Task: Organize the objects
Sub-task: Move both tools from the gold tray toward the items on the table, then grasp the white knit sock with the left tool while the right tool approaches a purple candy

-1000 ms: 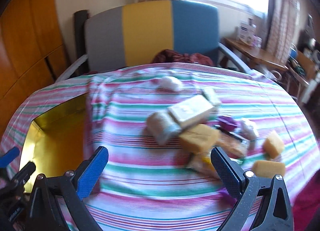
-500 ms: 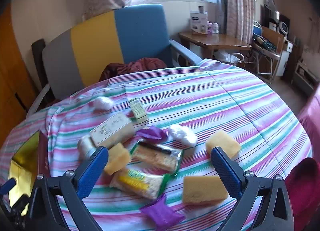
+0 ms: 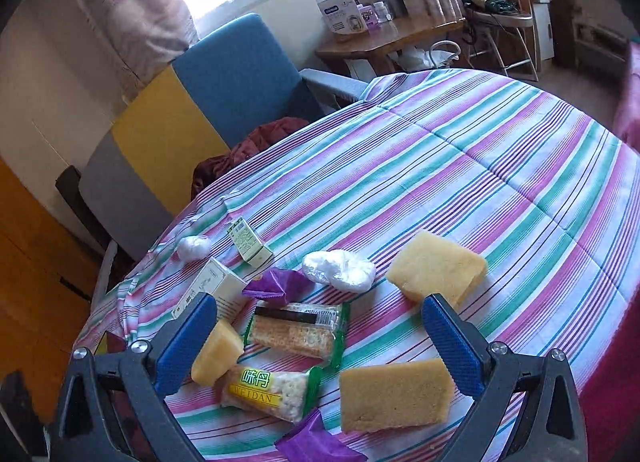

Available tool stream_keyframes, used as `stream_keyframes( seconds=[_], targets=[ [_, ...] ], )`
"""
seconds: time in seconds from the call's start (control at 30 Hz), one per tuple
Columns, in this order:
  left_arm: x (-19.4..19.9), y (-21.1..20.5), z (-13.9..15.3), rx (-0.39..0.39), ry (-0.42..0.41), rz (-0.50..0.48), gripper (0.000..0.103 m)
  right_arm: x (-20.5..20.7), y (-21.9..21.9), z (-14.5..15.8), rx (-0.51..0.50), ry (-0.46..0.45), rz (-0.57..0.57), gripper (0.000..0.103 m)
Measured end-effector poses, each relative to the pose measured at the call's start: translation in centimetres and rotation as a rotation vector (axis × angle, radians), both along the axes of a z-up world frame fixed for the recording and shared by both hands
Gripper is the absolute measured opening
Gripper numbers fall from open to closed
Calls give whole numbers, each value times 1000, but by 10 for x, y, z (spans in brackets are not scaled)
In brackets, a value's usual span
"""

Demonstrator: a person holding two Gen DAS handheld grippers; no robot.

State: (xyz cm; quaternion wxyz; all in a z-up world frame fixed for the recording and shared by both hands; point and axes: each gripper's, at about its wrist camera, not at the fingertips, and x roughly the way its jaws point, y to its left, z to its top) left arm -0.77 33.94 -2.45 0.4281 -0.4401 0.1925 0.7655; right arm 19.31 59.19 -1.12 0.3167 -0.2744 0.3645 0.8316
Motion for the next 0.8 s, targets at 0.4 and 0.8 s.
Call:
stream_keyframes(
  seconds=[0.4, 0.8],
  targets=[
    [-38, 57, -30, -92, 23, -77, 69, -11, -4, -4, -19, -11, 79, 103],
    [-61, 78, -49, -62, -11, -70, 60, -16, -4, -6, -11, -34, 99, 103]
  ],
)
